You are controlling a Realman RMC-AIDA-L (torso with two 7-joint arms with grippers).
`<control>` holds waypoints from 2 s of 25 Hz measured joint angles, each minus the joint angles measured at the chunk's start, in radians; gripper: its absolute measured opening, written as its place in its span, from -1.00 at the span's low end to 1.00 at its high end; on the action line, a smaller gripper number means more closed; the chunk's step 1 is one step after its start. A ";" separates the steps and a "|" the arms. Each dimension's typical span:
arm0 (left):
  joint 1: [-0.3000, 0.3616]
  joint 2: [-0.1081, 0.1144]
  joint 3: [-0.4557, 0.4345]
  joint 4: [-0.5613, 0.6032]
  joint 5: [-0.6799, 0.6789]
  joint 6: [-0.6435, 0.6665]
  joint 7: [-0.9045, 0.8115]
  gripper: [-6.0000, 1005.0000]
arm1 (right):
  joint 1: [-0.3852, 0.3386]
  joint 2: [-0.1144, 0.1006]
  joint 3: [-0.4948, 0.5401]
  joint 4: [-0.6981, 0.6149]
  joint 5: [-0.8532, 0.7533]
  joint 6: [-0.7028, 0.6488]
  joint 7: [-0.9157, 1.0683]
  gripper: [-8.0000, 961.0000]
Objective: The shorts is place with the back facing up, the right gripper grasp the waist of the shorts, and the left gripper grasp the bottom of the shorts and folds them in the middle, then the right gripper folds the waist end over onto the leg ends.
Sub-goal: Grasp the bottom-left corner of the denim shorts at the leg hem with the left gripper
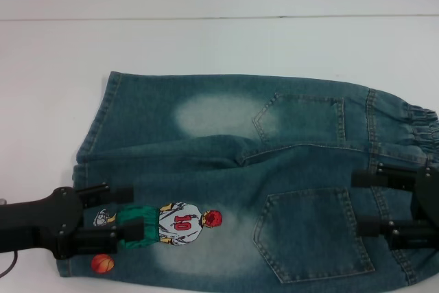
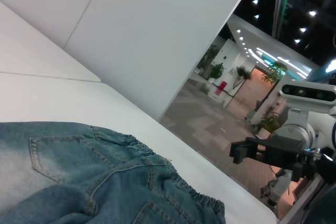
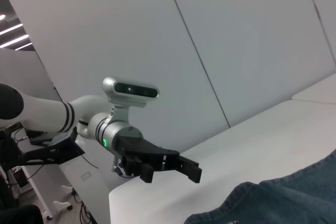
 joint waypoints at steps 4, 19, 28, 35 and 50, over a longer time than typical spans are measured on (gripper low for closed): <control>0.002 0.001 -0.002 0.001 0.000 -0.001 0.000 0.81 | 0.002 0.001 0.001 0.004 0.002 -0.003 -0.006 0.83; 0.007 0.005 -0.004 0.006 0.002 0.003 -0.013 0.81 | 0.004 0.012 -0.004 -0.001 -0.002 -0.001 -0.012 0.83; 0.027 0.005 0.000 0.055 0.004 0.022 -0.057 0.81 | 0.002 0.008 -0.003 -0.001 -0.003 -0.005 -0.011 0.83; 0.044 0.026 -0.004 0.146 0.044 0.073 -0.191 0.81 | 0.007 0.004 0.001 0.002 -0.001 0.000 -0.020 0.83; 0.040 0.084 -0.031 0.313 0.125 0.070 -0.464 0.81 | 0.018 -0.030 0.061 -0.002 0.004 -0.006 -0.057 0.83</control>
